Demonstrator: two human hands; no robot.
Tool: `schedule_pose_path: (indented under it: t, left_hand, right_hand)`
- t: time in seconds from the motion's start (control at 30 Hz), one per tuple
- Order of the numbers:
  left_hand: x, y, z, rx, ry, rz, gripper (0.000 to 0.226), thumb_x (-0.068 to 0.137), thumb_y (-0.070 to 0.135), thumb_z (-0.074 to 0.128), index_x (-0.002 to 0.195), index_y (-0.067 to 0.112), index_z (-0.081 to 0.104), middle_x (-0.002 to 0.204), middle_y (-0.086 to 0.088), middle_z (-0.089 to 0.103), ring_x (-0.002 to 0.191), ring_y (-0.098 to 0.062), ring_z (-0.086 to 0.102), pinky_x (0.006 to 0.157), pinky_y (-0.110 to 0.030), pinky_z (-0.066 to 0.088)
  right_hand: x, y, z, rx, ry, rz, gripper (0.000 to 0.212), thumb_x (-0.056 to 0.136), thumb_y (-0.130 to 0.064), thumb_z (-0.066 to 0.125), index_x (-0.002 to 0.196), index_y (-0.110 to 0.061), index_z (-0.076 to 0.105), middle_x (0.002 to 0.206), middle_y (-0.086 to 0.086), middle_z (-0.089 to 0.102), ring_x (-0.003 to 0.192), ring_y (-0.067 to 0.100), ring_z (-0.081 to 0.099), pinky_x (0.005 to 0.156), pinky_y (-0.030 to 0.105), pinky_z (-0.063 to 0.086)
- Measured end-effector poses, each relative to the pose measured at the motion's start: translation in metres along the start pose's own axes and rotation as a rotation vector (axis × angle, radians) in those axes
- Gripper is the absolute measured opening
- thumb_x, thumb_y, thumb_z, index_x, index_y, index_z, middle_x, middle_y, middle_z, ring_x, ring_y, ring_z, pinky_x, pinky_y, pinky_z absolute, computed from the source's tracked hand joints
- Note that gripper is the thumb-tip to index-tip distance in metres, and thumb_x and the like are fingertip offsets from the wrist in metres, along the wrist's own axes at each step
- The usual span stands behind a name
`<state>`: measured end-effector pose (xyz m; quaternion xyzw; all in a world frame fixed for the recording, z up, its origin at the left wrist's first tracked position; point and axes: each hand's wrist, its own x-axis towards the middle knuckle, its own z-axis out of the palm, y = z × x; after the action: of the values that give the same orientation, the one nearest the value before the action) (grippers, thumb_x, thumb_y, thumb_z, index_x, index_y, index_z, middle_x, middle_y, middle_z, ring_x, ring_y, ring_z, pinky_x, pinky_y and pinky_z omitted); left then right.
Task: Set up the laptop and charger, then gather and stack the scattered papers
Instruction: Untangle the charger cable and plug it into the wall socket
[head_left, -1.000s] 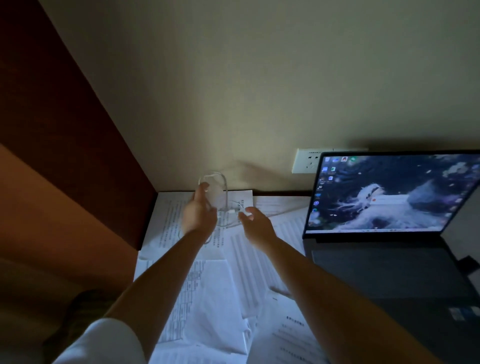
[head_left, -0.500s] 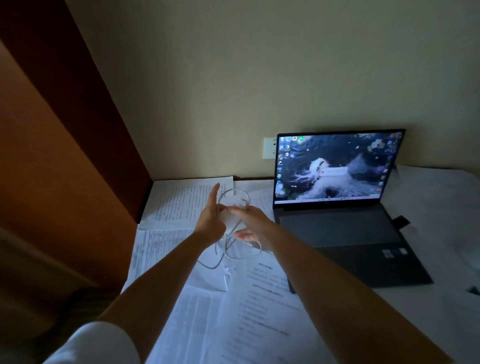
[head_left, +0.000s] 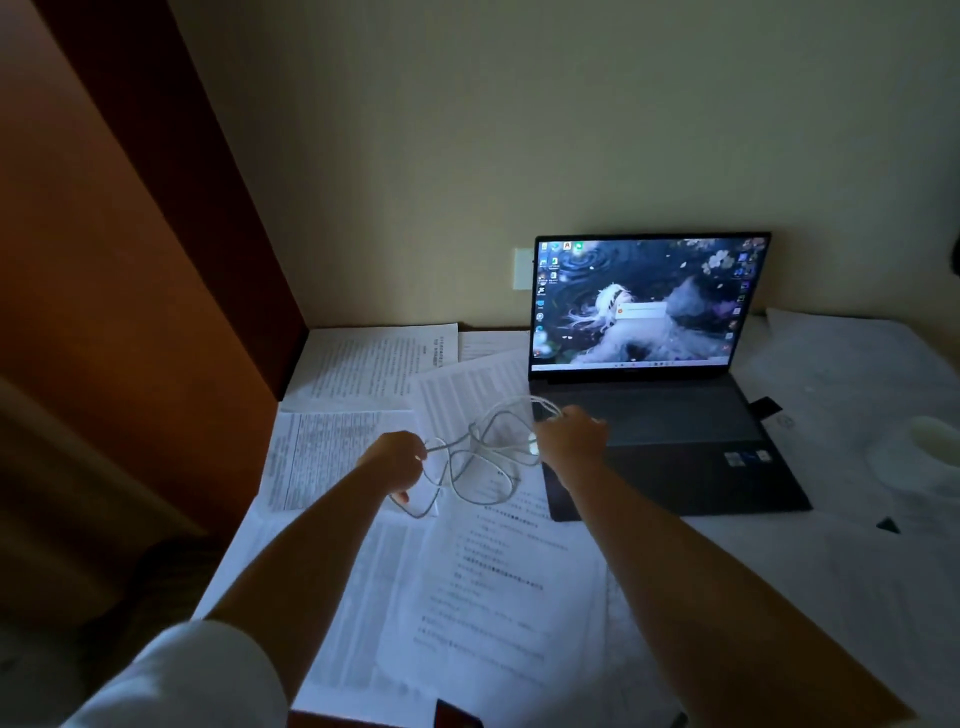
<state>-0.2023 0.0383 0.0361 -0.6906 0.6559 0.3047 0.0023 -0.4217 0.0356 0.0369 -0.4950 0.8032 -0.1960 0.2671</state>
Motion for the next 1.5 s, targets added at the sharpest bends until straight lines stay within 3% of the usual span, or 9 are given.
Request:
schedule_pose_path:
  t: [0.13,0.33,0.57,0.8,1.0,1.17,1.33,1.43,1.5]
  left_hand:
    - [-0.024,0.022,0.023,0.282,-0.049,0.068,0.022,0.088,0.024,0.053,0.103,0.023,0.068,0.123,0.002,0.06,0.115,-0.019,0.056,0.093,-0.031,0.048]
    - [-0.053,0.064,0.075,0.194,-0.249,0.088,0.043,0.093,0.038,0.043,0.114,0.005,0.062,0.126,-0.013,0.058,0.118,-0.026,0.053,0.093,-0.03,0.039]
    - [-0.07,0.067,0.115,0.248,-0.324,0.008,0.055,0.096,0.016,0.035,0.15,0.02,0.025,0.156,-0.012,0.023,0.143,-0.026,0.024,0.117,-0.037,0.02]
    - [-0.093,0.072,0.128,0.573,0.049,-0.05,0.055,0.09,0.049,0.049,0.131,0.013,0.048,0.129,-0.009,0.049,0.124,-0.027,0.045,0.097,-0.039,0.044]
    - [-0.095,0.08,0.139,0.326,0.109,-0.073,0.06,0.081,0.05,0.061,0.126,0.013,0.049,0.122,-0.008,0.057,0.113,-0.026,0.054,0.089,-0.037,0.053]
    - [-0.098,0.076,0.123,0.05,-0.028,-0.041,0.07,0.08,0.038,0.072,0.136,0.009,0.041,0.119,-0.006,0.058,0.112,-0.023,0.056,0.085,-0.024,0.046]
    - [-0.1,0.059,0.088,-0.092,-0.093,-0.129,0.066,0.079,0.026,0.077,0.134,0.005,0.048,0.128,-0.012,0.059,0.117,-0.023,0.055,0.091,-0.023,0.041]
    - [-0.102,0.062,0.063,-0.543,-0.07,-0.158,0.046,0.088,-0.001,0.059,0.133,-0.001,0.047,0.122,-0.019,0.059,0.103,-0.022,0.055,0.069,-0.016,0.044]
    - [-0.098,0.069,0.043,-0.896,0.005,-0.169,0.035,0.096,0.006,0.044,0.13,0.003,0.05,0.127,-0.016,0.057,0.103,-0.023,0.053,0.08,-0.026,0.044]
  right_hand:
    - [-0.011,0.031,-0.021,0.142,-0.182,0.039,0.027,0.074,-0.024,0.067,0.094,-0.007,0.067,0.093,0.012,0.067,0.091,0.028,0.065,0.073,0.029,0.051]
    - [-0.037,0.078,-0.039,0.323,-0.491,0.081,0.01,0.074,-0.001,0.071,0.07,-0.001,0.062,0.063,0.015,0.055,0.053,0.022,0.055,0.05,0.027,0.048]
    - [-0.052,0.131,-0.038,0.176,-0.55,-0.014,0.01,0.078,-0.007,0.063,0.078,-0.016,0.059,0.073,0.001,0.056,0.059,0.01,0.05,0.052,0.019,0.044]
    - [-0.061,0.163,-0.042,0.171,-0.454,-0.12,0.011,0.07,0.002,0.064,0.064,-0.008,0.066,0.102,0.001,0.06,0.077,0.019,0.06,0.06,0.017,0.044]
    - [-0.067,0.164,-0.058,-0.145,-0.481,-0.188,0.011,0.074,-0.022,0.071,0.076,-0.016,0.062,0.08,-0.004,0.059,0.091,0.017,0.058,0.092,0.032,0.043]
    - [-0.078,0.121,-0.069,0.514,-0.445,-0.218,0.006,0.087,-0.011,0.064,0.093,-0.013,0.065,0.075,-0.004,0.059,0.066,0.006,0.051,0.058,0.014,0.042]
    - [-0.081,0.059,-0.074,0.85,-0.429,-0.167,0.023,0.097,-0.008,0.047,0.099,-0.012,0.069,0.086,-0.001,0.065,0.064,0.007,0.056,0.055,0.015,0.045]
    - [-0.079,0.026,-0.08,0.923,-0.445,-0.185,0.027,0.097,-0.005,0.043,0.104,-0.01,0.069,0.075,-0.001,0.059,0.049,0.007,0.044,0.041,0.014,0.032]
    - [-0.078,0.009,-0.081,0.934,-0.484,-0.208,0.027,0.097,-0.006,0.045,0.107,-0.012,0.07,0.068,-0.002,0.052,0.043,0.005,0.034,0.037,0.015,0.023]
